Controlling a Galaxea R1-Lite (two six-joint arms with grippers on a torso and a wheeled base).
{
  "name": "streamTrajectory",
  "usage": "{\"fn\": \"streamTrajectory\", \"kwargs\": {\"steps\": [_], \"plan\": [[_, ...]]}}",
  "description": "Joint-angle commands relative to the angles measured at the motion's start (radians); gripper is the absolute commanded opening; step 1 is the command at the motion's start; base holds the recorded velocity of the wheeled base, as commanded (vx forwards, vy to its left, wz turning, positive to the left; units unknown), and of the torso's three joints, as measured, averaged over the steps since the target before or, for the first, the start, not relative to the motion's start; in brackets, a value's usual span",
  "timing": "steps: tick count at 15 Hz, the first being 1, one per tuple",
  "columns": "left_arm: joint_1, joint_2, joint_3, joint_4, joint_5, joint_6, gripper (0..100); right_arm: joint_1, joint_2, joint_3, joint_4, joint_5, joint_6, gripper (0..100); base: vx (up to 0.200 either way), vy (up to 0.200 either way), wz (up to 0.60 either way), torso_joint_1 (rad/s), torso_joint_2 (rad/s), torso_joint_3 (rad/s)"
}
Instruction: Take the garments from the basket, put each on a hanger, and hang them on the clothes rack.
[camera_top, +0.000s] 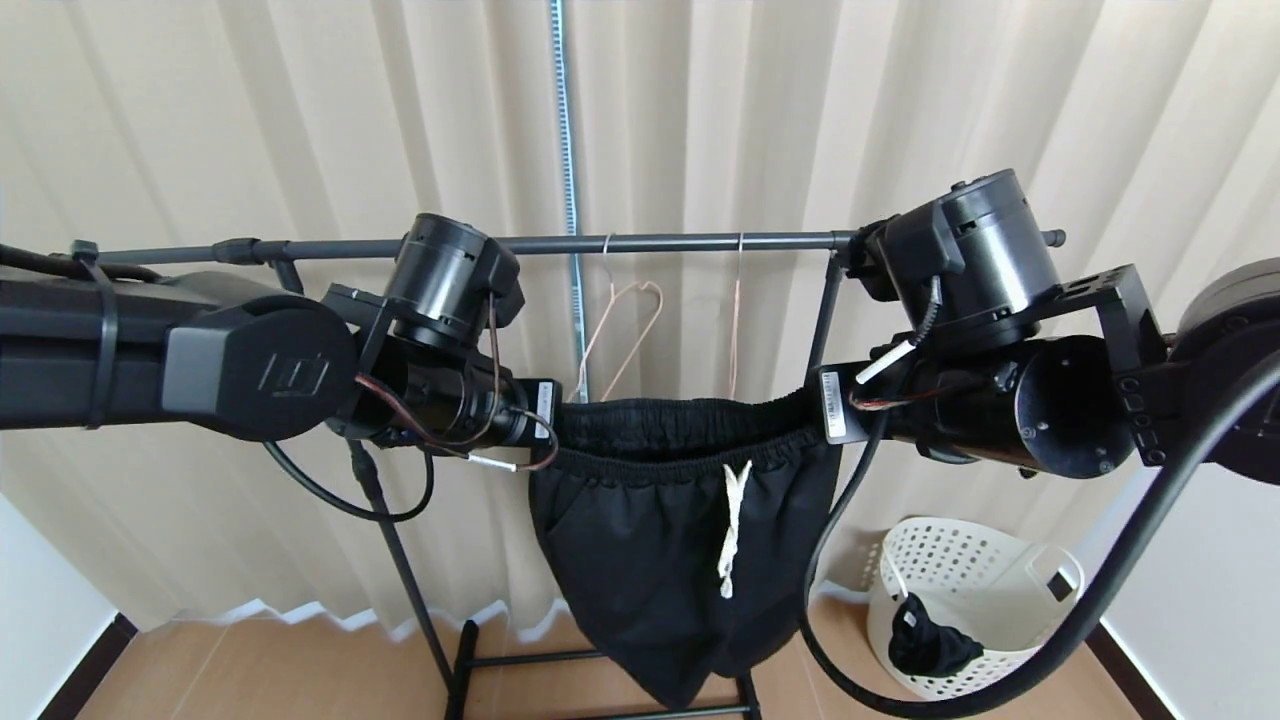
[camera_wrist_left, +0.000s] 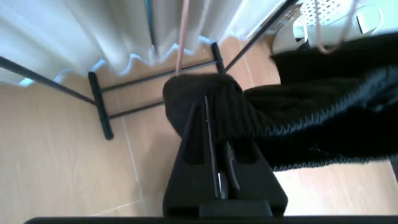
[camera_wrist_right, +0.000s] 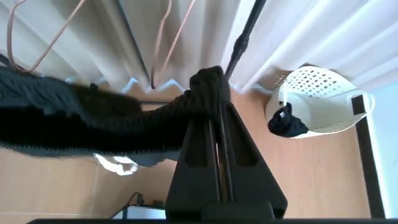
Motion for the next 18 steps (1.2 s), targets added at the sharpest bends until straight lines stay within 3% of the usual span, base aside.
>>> {"fn": "streamTrajectory", "kwargs": {"steps": [1, 3, 4, 5, 7, 8, 9, 11, 13, 15, 18], "plan": [[-0.005, 0.037, -0.068, -0.001, 0.0, 0.0, 0, 0.014, -0.03, 0.039, 0.009, -0.002, -0.03, 0, 0.0, 0.0, 0.0, 0.0, 0.0, 0.0], [-0.022, 0.038, -0.091, -0.001, 0.002, 0.0, 0, 0.014, -0.03, 0.068, 0.009, -0.004, -0.061, 0, 0.0, 0.0, 0.0, 0.0, 0.0, 0.0], [-0.033, 0.038, -0.108, -0.001, 0.002, 0.0, 0, 0.011, -0.033, 0.1, 0.014, -0.004, -0.123, 100, 0.0, 0.0, 0.0, 0.0, 0.0, 0.0], [-0.038, 0.038, -0.123, -0.001, 0.003, 0.001, 0, 0.002, -0.05, 0.16, 0.018, -0.002, -0.199, 100, 0.0, 0.0, 0.0, 0.0, 0.0, 0.0], [-0.039, 0.038, -0.125, -0.001, 0.003, 0.001, 0, 0.0, -0.056, 0.168, 0.02, -0.002, -0.211, 100, 0.0, 0.0, 0.0, 0.0, 0.0, 0.0], [-0.041, 0.032, -0.152, -0.001, 0.016, 0.003, 0, -0.01, -0.141, 0.321, 0.003, 0.042, -0.448, 100, 0.0, 0.0, 0.0, 0.0, 0.0, 0.0], [-0.041, 0.029, -0.155, -0.001, 0.017, 0.003, 0, -0.01, -0.155, 0.339, -0.002, 0.081, -0.468, 100, 0.0, 0.0, 0.0, 0.0, 0.0, 0.0], [-0.041, 0.007, -0.149, 0.001, 0.017, 0.003, 0, -0.024, -0.224, 0.39, -0.014, 0.335, -0.574, 100, 0.0, 0.0, 0.0, 0.0, 0.0, 0.0], [-0.038, 0.001, -0.155, -0.001, 0.028, 0.001, 0, -0.087, -0.259, 0.43, -0.017, 0.501, -0.721, 100, 0.0, 0.0, 0.0, 0.0, 0.0, 0.0], [-0.041, -0.005, -0.154, -0.001, 0.045, 0.001, 0, -0.096, -0.273, 0.462, -0.071, 0.618, -0.764, 100, 0.0, 0.0, 0.0, 0.0, 0.0, 0.0], [-0.053, -0.017, -0.137, -0.001, 0.045, 0.003, 0, -0.075, -0.245, 0.504, -0.223, 0.651, -0.736, 100, 0.0, 0.0, 0.0, 0.0, 0.0, 0.0]]}}
